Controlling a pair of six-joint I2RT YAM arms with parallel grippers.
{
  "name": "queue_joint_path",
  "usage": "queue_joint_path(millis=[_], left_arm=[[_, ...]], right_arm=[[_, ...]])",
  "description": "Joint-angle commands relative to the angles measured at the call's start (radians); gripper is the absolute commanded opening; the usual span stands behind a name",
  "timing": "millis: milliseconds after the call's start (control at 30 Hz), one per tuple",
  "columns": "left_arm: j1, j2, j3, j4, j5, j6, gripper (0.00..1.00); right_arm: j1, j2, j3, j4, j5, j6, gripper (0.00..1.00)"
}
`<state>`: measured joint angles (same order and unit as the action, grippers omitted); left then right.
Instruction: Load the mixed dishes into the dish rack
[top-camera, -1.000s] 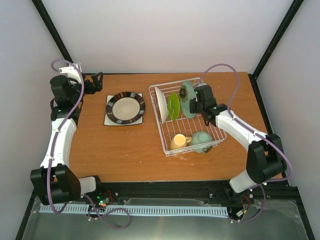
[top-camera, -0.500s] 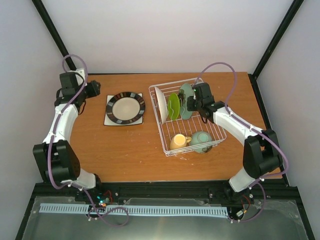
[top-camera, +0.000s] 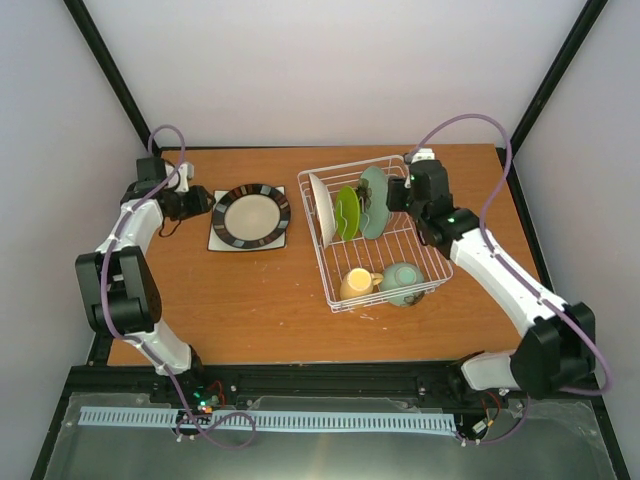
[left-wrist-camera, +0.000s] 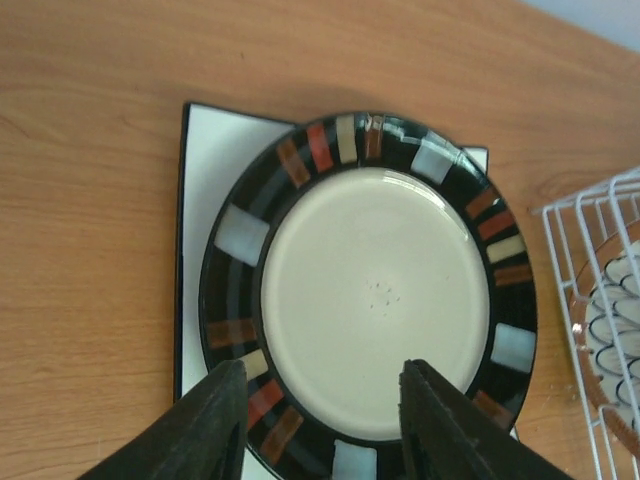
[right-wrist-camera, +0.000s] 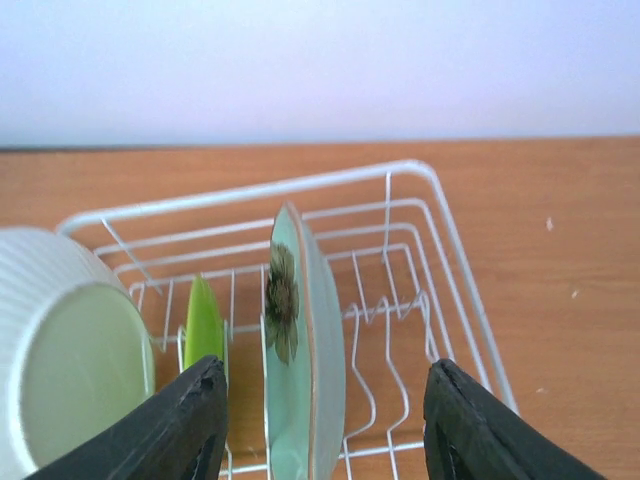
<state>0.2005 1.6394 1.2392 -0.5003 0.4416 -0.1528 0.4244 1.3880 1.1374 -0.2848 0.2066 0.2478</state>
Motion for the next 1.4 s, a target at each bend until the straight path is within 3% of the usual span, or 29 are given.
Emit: queue_joint_path(millis=[0,100,200,567,1000,1367], left_arm=[[0.007,0.055,0.009,-0.051,0.084,0.025,0.39],[0.007,0.101,0.012,-0.070,0.120,0.033,0.31],[0.007,0.124,0.006,-0.085,0.104,0.036,0.30],[0.008,0.142,-0.037,-0.070,0.006,0.029,0.46],[0.007,0.206,-0.028,-0.051,0.037,0.023,0.46],[0.007,0.262,-0.048,-0.005,0.053,0.010,0.54]], right_arm=[[-0.002,-0.083,-0.001,0.010,0.065,-0.019,0.54],[-0.001,-0.108,0.003,-0.006,0.066,-0.021,0.55],[-0.001,-0.124,0.002,-0.015,0.062,-0.016,0.56],[-0.002,-0.124,-0.006,-0.024,0.012,0.011,0.55],[-0.002,-0.129,-0.005,-0.008,-0.004,0.016,0.54],[-0.003,-0.118,-0.013,0.012,-0.022,0.024,0.54]])
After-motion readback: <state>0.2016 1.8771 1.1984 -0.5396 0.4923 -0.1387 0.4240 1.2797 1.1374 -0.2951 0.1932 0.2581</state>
